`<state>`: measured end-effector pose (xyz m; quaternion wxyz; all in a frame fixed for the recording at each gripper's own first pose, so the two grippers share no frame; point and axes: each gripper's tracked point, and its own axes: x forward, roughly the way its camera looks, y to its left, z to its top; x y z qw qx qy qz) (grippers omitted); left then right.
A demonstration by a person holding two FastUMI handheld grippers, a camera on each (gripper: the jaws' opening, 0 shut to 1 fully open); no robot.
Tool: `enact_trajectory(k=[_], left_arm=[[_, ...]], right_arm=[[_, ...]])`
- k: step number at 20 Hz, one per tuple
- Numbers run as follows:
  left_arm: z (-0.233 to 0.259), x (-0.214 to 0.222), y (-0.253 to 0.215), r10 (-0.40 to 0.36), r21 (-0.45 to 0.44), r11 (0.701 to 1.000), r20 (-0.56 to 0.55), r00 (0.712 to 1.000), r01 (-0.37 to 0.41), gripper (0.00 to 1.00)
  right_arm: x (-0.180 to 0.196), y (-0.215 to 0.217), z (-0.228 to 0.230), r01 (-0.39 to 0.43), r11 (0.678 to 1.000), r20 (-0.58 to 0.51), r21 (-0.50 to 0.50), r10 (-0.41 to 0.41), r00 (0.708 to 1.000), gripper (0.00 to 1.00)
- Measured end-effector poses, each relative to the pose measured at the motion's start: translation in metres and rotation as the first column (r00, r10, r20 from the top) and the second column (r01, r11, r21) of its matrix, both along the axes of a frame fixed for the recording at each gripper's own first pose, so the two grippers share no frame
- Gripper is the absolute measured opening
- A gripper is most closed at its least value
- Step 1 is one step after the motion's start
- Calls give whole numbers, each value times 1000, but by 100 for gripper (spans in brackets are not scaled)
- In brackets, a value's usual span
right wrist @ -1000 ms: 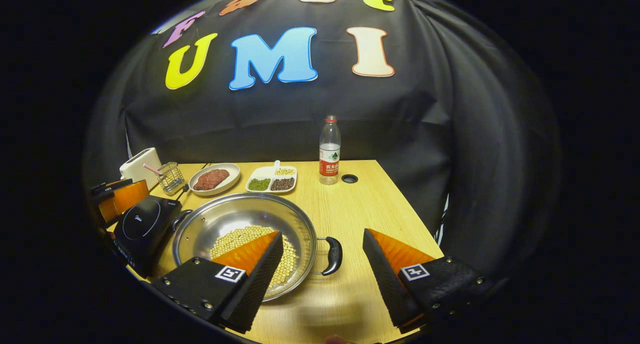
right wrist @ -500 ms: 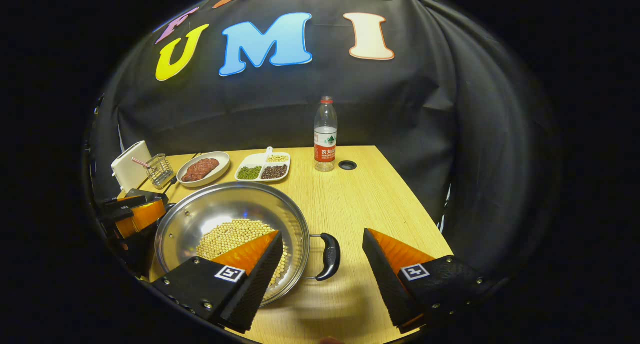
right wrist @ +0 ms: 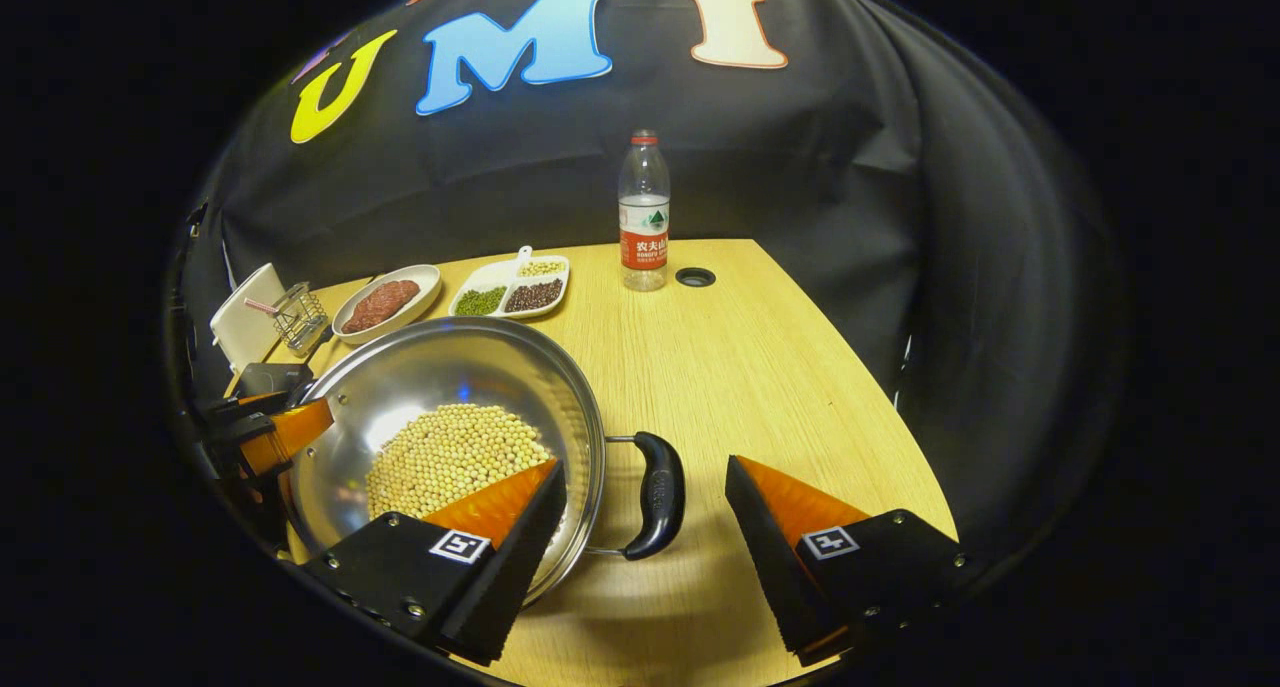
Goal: First push the handle of the pot to place it horizontally, then grasp the pot with both hands and set it on the induction cooktop.
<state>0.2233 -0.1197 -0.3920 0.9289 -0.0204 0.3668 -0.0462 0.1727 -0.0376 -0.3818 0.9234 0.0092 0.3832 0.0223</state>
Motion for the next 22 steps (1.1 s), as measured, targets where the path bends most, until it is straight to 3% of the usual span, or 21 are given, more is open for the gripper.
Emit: enact_trajectory(k=[1,2,3,5,6,9,10,12,13,14,18,19,21,22], left_arm=[[-2,1,-1,1,1,1000,-4,1000,-1,92],[-3,1,0,4,6,1000,-4,1000,-4,99],[-4,3,1,3,9,1000,-6,1000,-3,97],[-9,2,-1,-1,10,1000,-20,1000,1,94],[-9,1,-3,-5,8,1000,-26,1000,5,97],[-11,3,-6,-10,10,1000,-32,999,11,86],[-11,1,-11,-20,3,1000,-35,999,20,75],[-12,1,-10,-20,19,1000,-41,999,20,69],[-11,2,-10,-20,21,1000,-40,999,21,74],[-11,1,-11,-20,20,1000,-40,999,21,67],[-8,-2,-11,-3,18,1000,-31,1000,3,71],[-6,-3,-11,-5,24,1000,-32,999,6,64],[1,-3,-9,3,23,1000,-16,1000,-2,71],[5,-5,-7,7,21,1000,-3,1000,-7,67]], right_arm=[[0,0,-2,3,1000,-6,1,-3,1000,98],[1,0,-5,4,1000,-12,8,-4,1000,97],[2,-2,-7,13,1000,-23,16,-13,1000,98],[-1,3,-13,23,998,-49,59,-20,999,89],[1,6,-15,26,996,-55,83,-21,998,87],[2,9,-15,12,996,-52,89,-8,999,62],[1,9,-16,7,996,-54,84,-3,999,62],[1,10,-16,13,996,-64,90,-7,998,58],[6,11,-16,19,995,-70,94,-12,997,58],[3,10,-17,12,996,-63,84,-7,998,52],[3,10,-16,-9,999,-72,42,12,997,52],[2,10,-16,-11,999,-77,37,13,997,52],[2,9,-12,-16,999,-79,45,20,997,52],[1,8,-8,-19,999,-66,47,23,998,52]])
